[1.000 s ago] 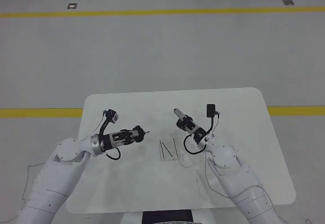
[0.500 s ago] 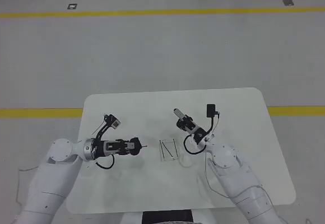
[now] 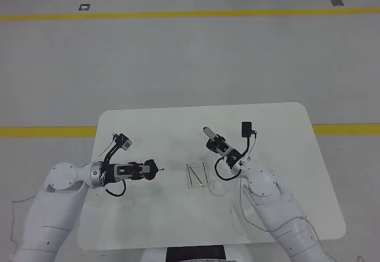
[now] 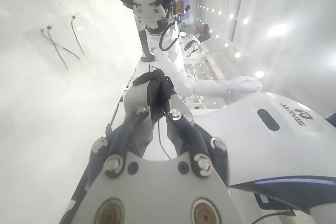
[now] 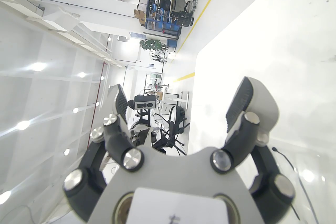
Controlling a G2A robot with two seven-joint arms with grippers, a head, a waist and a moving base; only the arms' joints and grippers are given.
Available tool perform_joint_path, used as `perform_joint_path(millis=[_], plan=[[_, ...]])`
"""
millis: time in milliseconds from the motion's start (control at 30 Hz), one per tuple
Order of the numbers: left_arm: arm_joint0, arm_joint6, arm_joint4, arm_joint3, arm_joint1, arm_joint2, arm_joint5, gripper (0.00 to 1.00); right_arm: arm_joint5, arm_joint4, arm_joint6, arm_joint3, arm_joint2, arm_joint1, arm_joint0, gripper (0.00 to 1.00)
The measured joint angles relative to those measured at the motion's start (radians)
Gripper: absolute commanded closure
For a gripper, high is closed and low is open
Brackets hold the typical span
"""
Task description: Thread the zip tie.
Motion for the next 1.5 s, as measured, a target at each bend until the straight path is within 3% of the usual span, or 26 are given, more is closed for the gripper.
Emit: perform_joint_path(millis=[167, 433, 700, 867, 1200, 1500], plan=[[0.033, 0.001, -0.019, 0.019, 0.018, -0.060, 0.000, 1.00, 0.000, 0.000, 0.000, 0.000, 0.000, 0.000, 0.000, 0.00], [0.034, 0.001, -0.022, 0.019, 0.019, -0.060, 0.000, 1.00, 0.002, -0.022, 0.011, -0.009, -0.002, 0.002, 0.003, 0.00], [0.034, 0.001, -0.022, 0.019, 0.019, -0.060, 0.000, 1.00, 0.053, -0.319, 0.280, -0.103, 0.006, 0.038, 0.029, 0.00], [0.034, 0.001, -0.022, 0.019, 0.019, -0.060, 0.000, 1.00, 0.075, -0.385, 0.479, -0.153, 0.002, 0.054, 0.047, 0.00], [0.034, 0.001, -0.022, 0.019, 0.019, -0.060, 0.000, 1.00, 0.078, -0.386, 0.487, -0.152, -0.002, 0.054, 0.045, 0.00], [0.034, 0.001, -0.022, 0.019, 0.019, -0.060, 0.000, 1.00, 0.092, -0.466, 0.606, -0.126, -0.101, 0.054, 0.093, 0.00]])
